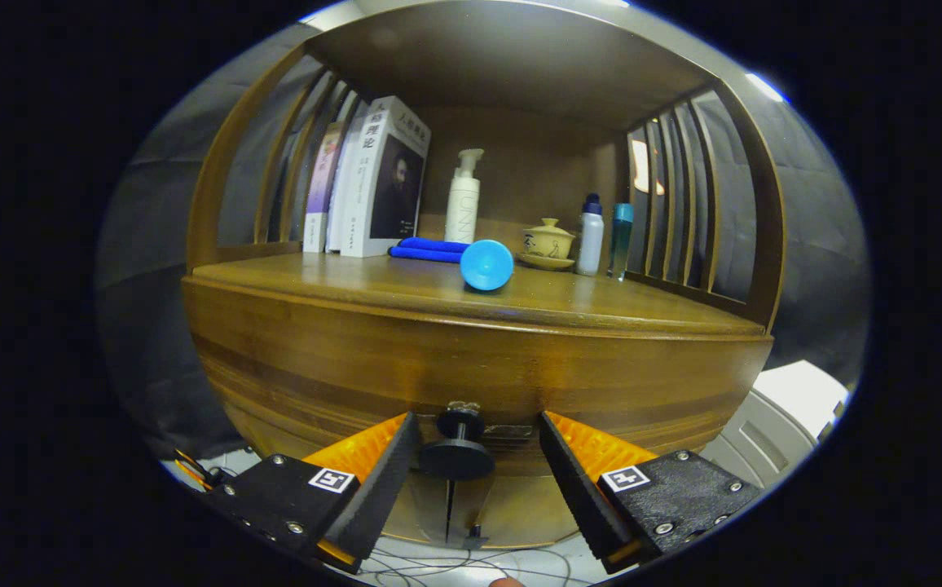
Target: Pull open the drawer, take out the items inside it, and place them on the countertop above the cabinet.
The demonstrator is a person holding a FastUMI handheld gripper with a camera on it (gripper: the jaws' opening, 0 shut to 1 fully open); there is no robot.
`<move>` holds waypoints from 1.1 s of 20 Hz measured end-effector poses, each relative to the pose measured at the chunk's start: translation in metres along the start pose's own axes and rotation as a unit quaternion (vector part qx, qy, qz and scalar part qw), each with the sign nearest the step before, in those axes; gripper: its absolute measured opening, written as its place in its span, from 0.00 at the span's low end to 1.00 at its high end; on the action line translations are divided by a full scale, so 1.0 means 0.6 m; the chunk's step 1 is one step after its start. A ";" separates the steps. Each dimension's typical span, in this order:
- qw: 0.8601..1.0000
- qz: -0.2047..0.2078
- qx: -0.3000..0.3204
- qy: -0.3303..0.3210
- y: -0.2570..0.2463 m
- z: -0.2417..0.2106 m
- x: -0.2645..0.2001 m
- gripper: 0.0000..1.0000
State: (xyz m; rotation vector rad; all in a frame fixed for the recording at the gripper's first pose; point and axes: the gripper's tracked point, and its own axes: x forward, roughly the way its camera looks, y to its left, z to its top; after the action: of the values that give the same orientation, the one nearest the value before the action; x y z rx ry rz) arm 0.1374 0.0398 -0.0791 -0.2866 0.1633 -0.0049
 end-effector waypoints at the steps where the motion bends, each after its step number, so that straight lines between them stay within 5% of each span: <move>1: 1.000 -0.002 -0.006 -0.011 -0.008 0.011 -0.009 0.95; 8: 0.996 0.046 0.039 -0.063 -0.038 0.093 -0.110 0.95; 22: 0.990 0.044 0.116 -0.062 -0.108 0.050 -0.253 0.95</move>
State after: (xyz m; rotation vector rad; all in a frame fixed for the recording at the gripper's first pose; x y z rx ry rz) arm -0.0063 -0.0096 -0.0083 -0.0463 0.0513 0.0806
